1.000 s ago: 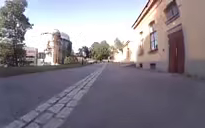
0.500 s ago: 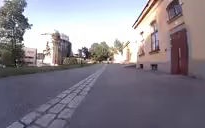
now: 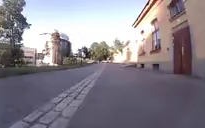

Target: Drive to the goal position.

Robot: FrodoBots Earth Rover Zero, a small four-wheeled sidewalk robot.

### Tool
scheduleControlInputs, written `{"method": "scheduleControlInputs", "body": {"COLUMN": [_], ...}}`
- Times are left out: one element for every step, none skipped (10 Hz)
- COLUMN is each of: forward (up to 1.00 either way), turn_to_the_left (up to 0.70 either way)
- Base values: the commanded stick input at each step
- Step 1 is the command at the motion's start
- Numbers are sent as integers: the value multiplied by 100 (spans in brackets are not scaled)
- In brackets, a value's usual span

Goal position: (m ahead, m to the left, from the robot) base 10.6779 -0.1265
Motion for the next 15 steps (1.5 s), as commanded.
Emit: {"method": "scheduleControlInputs", "body": {"forward": [50,50,50,50,50,50,50,50,50,50,50,50,50,50,50], "turn_to_the_left": [-46,-50,-50,-50,-50,-47,-18,0,0,0,0,0,0,0,0]}}
